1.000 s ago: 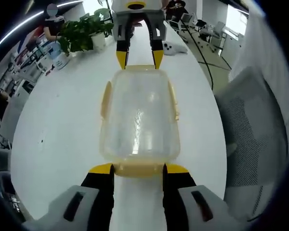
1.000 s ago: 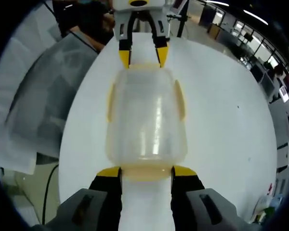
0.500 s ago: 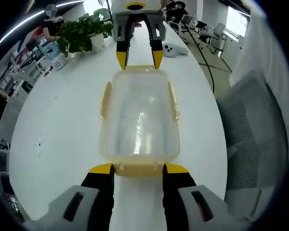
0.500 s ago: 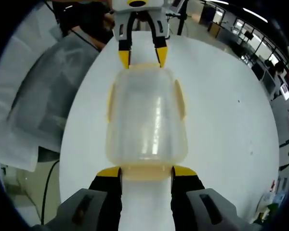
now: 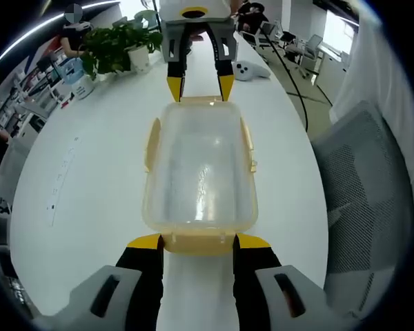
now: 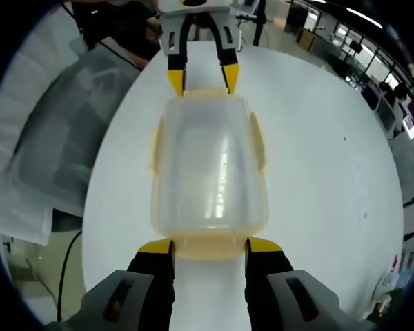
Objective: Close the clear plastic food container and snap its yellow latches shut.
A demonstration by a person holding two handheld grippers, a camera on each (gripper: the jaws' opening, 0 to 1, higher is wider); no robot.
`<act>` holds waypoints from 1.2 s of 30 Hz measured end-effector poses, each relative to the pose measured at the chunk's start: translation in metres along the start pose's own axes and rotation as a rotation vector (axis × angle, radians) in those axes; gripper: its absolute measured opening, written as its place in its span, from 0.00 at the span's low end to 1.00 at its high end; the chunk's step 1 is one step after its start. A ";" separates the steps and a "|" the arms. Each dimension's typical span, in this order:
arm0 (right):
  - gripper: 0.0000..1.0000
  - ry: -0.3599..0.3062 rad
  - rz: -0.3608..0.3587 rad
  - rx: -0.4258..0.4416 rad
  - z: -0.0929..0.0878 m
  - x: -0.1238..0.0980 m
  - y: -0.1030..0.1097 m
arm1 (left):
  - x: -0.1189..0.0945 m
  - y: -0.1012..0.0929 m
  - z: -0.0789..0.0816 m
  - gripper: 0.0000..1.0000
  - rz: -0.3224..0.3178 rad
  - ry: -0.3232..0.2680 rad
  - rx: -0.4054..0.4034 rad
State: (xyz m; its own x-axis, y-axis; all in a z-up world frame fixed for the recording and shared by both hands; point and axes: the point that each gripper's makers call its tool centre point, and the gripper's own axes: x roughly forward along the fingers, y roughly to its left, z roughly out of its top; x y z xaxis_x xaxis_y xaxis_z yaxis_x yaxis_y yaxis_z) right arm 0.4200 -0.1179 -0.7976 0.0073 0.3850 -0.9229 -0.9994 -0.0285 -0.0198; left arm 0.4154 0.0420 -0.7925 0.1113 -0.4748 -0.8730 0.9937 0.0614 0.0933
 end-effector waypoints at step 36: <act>0.46 0.005 0.015 0.009 -0.008 0.007 0.003 | 0.009 -0.001 -0.013 0.41 -0.047 0.017 -0.015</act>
State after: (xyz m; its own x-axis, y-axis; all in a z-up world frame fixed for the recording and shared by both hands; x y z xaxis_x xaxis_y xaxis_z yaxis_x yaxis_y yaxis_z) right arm 0.4178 -0.1225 -0.8076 -0.0078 0.3801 -0.9249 -0.9997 -0.0262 -0.0023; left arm 0.4152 0.0490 -0.8061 0.0643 -0.4626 -0.8842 0.9976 0.0525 0.0451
